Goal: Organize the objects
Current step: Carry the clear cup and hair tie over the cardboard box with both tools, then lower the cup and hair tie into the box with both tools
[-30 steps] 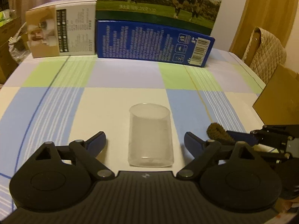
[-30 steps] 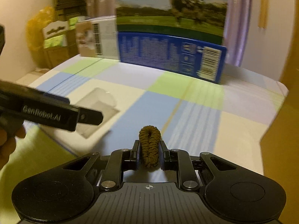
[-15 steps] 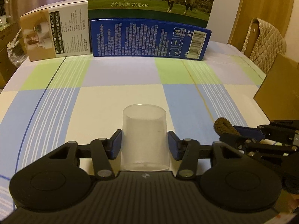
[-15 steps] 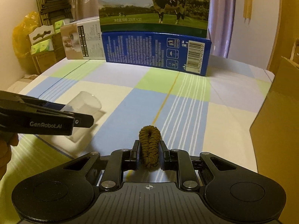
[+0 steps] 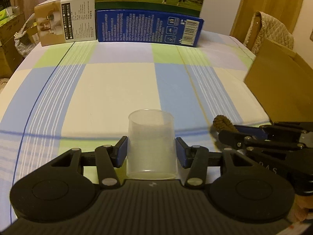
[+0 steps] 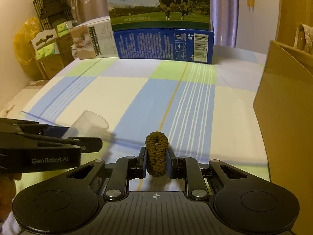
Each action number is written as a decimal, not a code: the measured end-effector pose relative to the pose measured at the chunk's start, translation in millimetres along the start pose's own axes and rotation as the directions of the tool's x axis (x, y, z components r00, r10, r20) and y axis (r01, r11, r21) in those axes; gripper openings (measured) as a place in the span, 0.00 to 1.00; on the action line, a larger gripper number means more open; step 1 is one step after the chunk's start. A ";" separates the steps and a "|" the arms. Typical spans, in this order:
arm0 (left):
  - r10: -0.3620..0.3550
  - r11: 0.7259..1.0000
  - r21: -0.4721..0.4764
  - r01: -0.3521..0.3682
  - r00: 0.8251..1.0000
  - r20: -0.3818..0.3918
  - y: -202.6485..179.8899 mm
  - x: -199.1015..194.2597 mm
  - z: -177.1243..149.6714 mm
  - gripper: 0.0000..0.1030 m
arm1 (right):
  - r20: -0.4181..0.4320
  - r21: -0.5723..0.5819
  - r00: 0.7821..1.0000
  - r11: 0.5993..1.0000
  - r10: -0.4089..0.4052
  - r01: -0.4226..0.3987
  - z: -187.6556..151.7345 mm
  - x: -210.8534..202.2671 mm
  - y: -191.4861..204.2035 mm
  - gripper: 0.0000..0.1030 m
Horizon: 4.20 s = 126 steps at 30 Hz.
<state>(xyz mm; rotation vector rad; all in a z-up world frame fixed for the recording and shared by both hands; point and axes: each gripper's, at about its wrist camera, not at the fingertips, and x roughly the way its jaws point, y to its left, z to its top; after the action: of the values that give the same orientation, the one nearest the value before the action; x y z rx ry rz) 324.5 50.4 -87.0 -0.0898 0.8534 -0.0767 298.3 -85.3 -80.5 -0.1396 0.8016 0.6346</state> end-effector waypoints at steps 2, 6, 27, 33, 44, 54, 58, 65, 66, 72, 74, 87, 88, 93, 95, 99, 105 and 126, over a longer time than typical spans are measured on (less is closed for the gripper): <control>-0.004 1.000 -0.020 0.004 1.000 0.000 -2.8 -12.1 -7.2 0.45 | -0.008 0.016 1.000 1.000 -0.001 0.001 -9.2 -11.5 2.6 0.16; 0.007 1.000 -0.016 -0.008 1.000 -0.009 -12.6 -30.8 -19.1 0.45 | -0.017 0.026 1.000 1.000 -0.014 0.014 -27.7 -35.4 7.6 0.16; 0.009 0.997 -0.073 -0.008 1.000 0.009 -75.1 -165.4 -80.7 0.45 | 0.093 0.146 0.995 0.989 -0.035 0.022 -82.4 -199.4 13.9 0.16; 0.003 0.997 -0.081 -0.001 1.000 0.024 -92.5 -195.2 -95.4 0.45 | 0.119 0.144 0.992 0.989 -0.040 0.022 -92.1 -233.9 15.0 0.16; -0.035 0.995 -0.091 0.037 0.999 0.027 -112.5 -232.6 -115.5 0.45 | 0.135 0.168 0.989 0.985 -0.064 0.040 -110.0 -272.2 8.3 0.16; -0.081 0.995 -0.045 0.084 0.995 0.053 -143.3 -256.6 -120.1 0.45 | 0.141 0.171 0.986 0.983 -0.089 0.065 -122.9 -298.0 -1.5 0.16; -0.111 0.993 -0.028 0.113 0.993 0.050 -157.9 -258.8 -119.8 0.45 | 0.145 0.176 0.983 0.980 -0.115 0.089 -127.4 -309.7 -9.8 0.16; -0.160 0.987 0.010 0.160 0.986 0.040 -188.9 -255.2 -114.3 0.45 | 0.147 0.207 0.973 0.967 -0.179 0.147 -134.3 -328.0 -36.8 0.16; -0.167 0.986 0.016 0.167 0.985 0.041 -194.0 -255.2 -113.4 0.45 | 0.147 0.213 0.971 0.965 -0.188 0.155 -134.9 -330.3 -40.8 0.16; -0.202 0.979 0.048 0.200 0.979 0.032 -220.7 -249.2 -108.1 0.45 | 0.151 0.232 0.962 0.954 -0.227 0.189 -133.3 -343.7 -60.9 0.16; -0.208 0.977 0.057 0.206 0.978 0.032 -227.5 -248.0 -106.9 0.45 | 0.155 0.239 0.960 0.952 -0.234 0.193 -132.4 -346.4 -65.9 0.16; -0.247 0.966 0.094 0.243 0.968 0.036 -254.2 -240.7 -89.9 0.45 | 0.167 0.257 0.952 0.944 -0.255 0.207 -124.6 -355.3 -87.1 0.16; -0.249 0.965 0.096 0.245 0.968 0.039 -256.2 -240.4 -87.2 0.45 | 0.168 0.253 0.952 0.945 -0.256 0.209 -122.6 -355.3 -88.6 0.16; -0.262 0.961 0.100 0.256 0.964 0.054 -266.3 -236.2 -72.3 0.45 | 0.175 0.243 0.949 0.945 -0.264 0.218 -110.8 -355.9 -99.6 0.16; -0.263 0.961 0.102 0.256 0.963 0.061 -270.0 -234.3 -66.1 0.45 | 0.177 0.239 0.947 0.945 -0.267 0.222 -105.4 -355.5 -104.0 0.16; -0.266 0.961 0.100 0.258 0.961 0.072 -276.4 -230.5 -55.4 0.45 | 0.180 0.224 0.947 0.949 -0.264 0.222 -96.2 -353.7 -113.0 0.16; -0.267 0.962 0.084 0.260 0.960 0.080 -280.5 -221.6 -39.5 0.45 | 0.173 0.205 0.951 0.954 -0.257 0.220 -83.5 -346.7 -130.2 0.16; -0.227 0.973 0.037 0.226 0.973 0.041 -294.4 -153.2 8.3 0.45 | 0.123 0.168 0.965 0.964 -0.230 0.208 -38.7 -290.1 -185.2 0.16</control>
<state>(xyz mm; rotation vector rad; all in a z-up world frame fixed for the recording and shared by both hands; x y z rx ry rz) 221.1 -225.8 65.5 -0.1587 0.7941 -0.3016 229.8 -386.5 76.1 -0.0404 0.6828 0.3664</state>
